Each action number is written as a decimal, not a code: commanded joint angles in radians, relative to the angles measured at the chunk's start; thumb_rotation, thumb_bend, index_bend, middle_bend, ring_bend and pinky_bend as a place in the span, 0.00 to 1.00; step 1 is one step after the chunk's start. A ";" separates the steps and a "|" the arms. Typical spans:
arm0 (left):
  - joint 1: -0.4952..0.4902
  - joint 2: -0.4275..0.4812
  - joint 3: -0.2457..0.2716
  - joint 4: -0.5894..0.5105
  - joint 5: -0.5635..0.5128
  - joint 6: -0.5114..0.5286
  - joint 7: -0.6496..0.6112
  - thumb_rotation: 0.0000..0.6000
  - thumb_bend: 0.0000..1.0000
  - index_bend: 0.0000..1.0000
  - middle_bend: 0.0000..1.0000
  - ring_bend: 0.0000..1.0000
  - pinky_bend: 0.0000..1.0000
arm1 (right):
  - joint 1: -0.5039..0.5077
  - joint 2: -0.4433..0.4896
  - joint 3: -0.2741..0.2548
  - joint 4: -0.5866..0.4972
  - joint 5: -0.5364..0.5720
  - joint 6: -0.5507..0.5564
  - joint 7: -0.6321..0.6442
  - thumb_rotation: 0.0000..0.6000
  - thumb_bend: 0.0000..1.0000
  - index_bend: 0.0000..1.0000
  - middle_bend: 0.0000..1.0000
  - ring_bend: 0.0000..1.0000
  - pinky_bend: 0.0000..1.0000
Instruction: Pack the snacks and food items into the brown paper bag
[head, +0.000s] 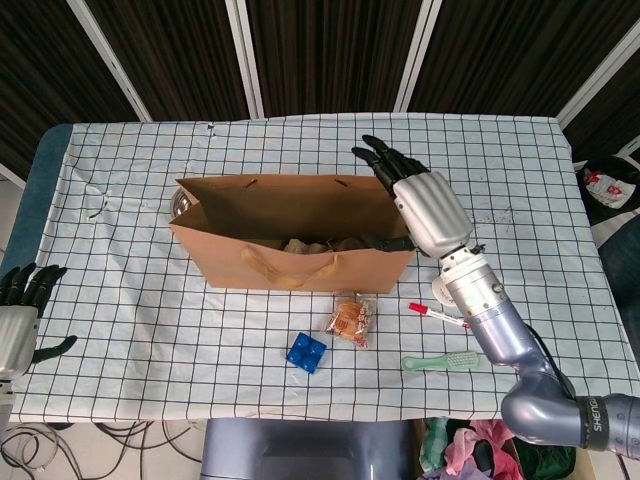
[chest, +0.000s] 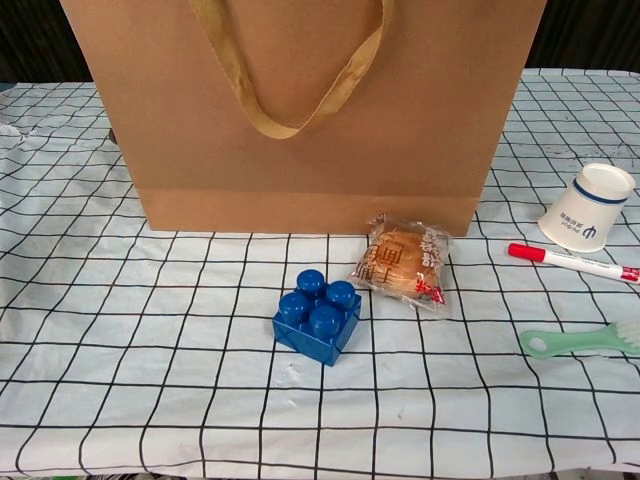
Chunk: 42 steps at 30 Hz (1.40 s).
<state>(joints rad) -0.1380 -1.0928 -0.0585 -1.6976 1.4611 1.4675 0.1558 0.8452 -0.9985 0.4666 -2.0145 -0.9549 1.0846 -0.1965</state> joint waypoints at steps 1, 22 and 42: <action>-0.001 -0.001 -0.001 0.000 -0.002 -0.003 0.003 1.00 0.08 0.13 0.11 0.00 0.02 | -0.082 0.065 0.006 -0.069 -0.067 0.119 -0.003 1.00 0.12 0.07 0.00 0.11 0.22; -0.003 0.001 -0.011 -0.001 -0.010 -0.004 -0.013 1.00 0.08 0.13 0.11 0.00 0.02 | -0.549 0.123 -0.417 -0.067 -0.312 0.267 -0.160 1.00 0.12 0.07 0.07 0.15 0.22; -0.006 -0.005 -0.010 0.002 -0.012 -0.014 -0.002 1.00 0.08 0.14 0.11 0.00 0.02 | -0.266 -0.297 -0.384 0.096 -0.367 -0.120 -0.353 1.00 0.13 0.14 0.14 0.19 0.22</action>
<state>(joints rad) -0.1438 -1.0980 -0.0685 -1.6956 1.4491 1.4537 0.1537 0.5518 -1.2602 0.0647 -1.9477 -1.3348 0.9866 -0.5168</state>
